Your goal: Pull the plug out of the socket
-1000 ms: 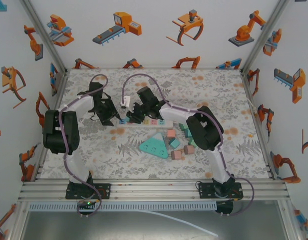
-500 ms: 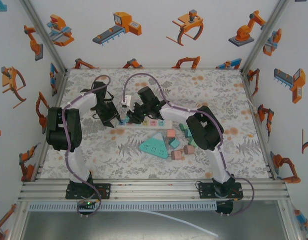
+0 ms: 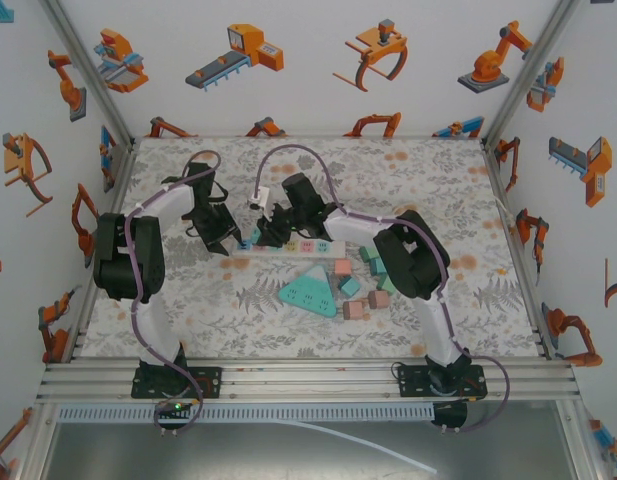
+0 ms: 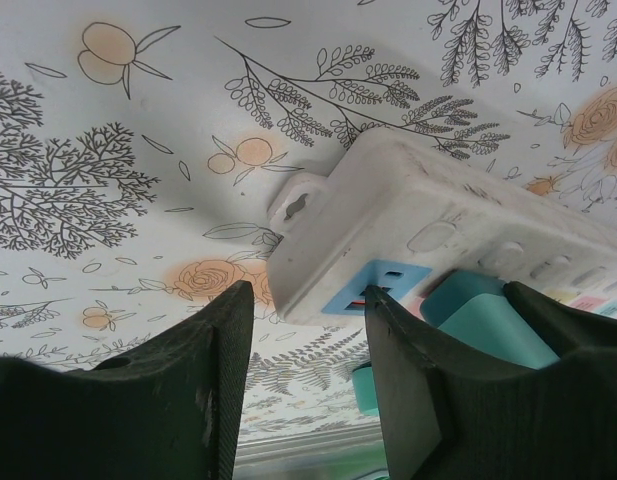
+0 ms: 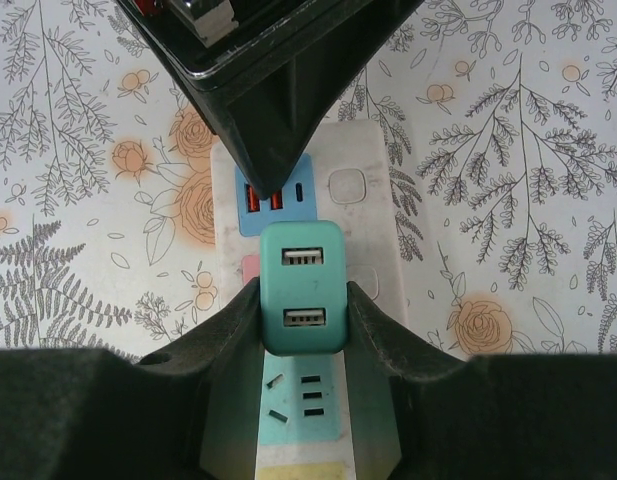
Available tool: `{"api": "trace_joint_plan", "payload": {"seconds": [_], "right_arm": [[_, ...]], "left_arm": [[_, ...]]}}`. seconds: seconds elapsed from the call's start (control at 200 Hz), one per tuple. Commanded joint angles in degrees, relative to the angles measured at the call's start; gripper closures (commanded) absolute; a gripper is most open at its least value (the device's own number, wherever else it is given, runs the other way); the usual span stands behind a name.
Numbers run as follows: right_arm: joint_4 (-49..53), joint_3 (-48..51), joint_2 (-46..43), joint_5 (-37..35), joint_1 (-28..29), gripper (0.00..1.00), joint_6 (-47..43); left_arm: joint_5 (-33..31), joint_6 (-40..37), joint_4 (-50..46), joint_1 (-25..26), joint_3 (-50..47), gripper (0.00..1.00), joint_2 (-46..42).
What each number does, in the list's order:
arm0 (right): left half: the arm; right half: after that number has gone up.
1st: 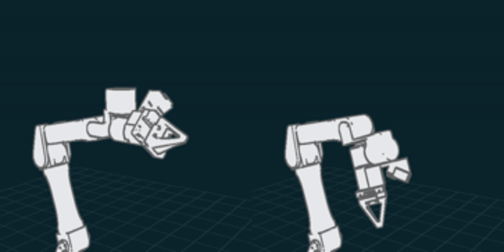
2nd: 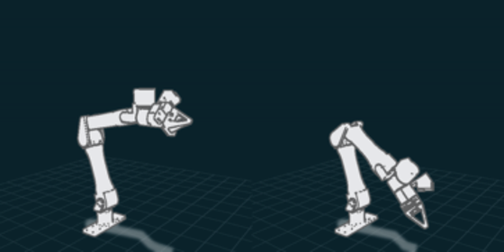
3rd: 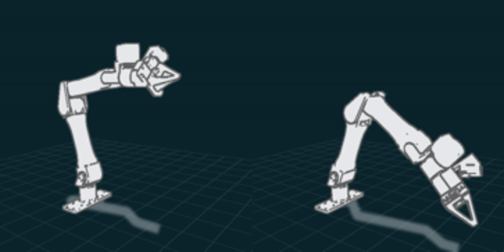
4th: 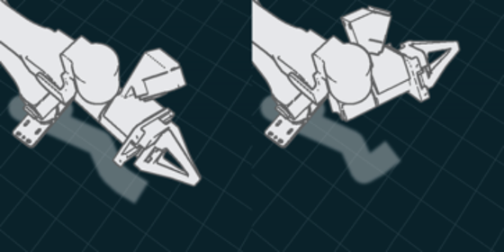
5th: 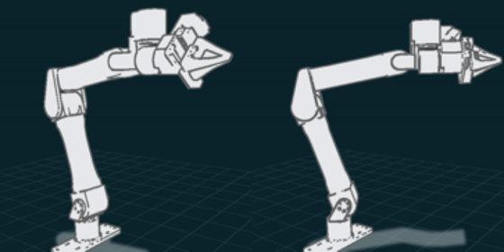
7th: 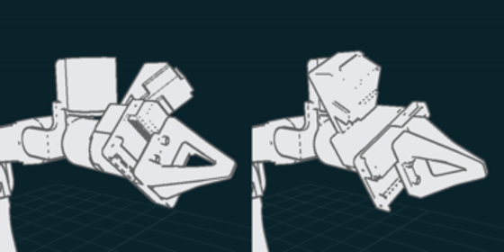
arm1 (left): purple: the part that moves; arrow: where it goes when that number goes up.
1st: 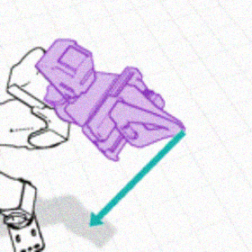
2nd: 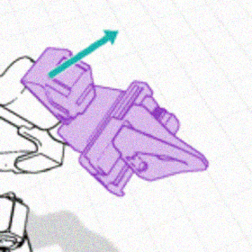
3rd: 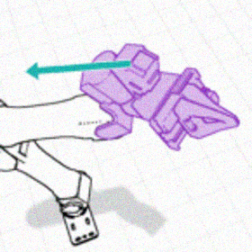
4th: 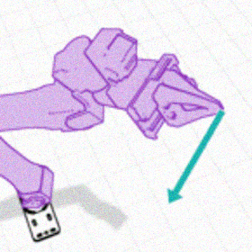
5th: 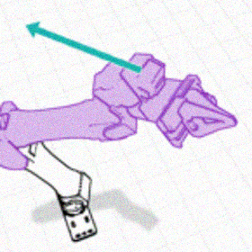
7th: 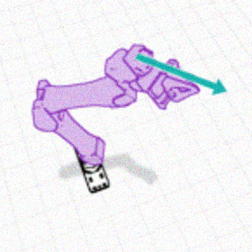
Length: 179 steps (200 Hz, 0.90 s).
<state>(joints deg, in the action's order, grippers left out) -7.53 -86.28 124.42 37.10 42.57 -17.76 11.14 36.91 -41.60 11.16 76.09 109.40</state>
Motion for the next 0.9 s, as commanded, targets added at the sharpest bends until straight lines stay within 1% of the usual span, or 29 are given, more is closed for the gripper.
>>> {"api": "trace_joint_plan", "payload": {"seconds": [0.0, 0.285, 0.441, 0.616, 0.761, 0.891], "right_arm": [[-6.25, -0.56, -6.23, 2.94, -0.21, 0.95, 0.26], [-5.65, 1.09, -8.95, 0.89, -0.2, 0.97, -2.17], [-6.88, 2.7, -11.64, 0.15, -0.25, 0.96, -1.7], [-11.23, 6.57, -17.91, -1.58, -0.2, 0.96, 3.17], [-14.48, 12.03, -25.82, -6.74, -0.38, 0.96, 10.12], [-17.49, 19.25, -34.74, -11.74, -0.79, 0.96, 16.61]], "left_arm": [[-4.25, 0.62, -2.52, -0.35, -0.33, 0.52, 1.17], [-5.68, 1.03, -2.76, -0.61, -0.51, 0.52, 0.55], [-3.45, 0.89, -1.47, -0.7, -0.75, 0.52, -0.25], [0.33, -1.9, 2.89, -0.35, -1.78, 0.47, -3.81], [2.71, -4.33, 7.19, 0.17, -3.31, 0.43, -8.24], [7.71, -6.59, 13.93, 0.61, -5.74, 0.4, -13.11]]}}
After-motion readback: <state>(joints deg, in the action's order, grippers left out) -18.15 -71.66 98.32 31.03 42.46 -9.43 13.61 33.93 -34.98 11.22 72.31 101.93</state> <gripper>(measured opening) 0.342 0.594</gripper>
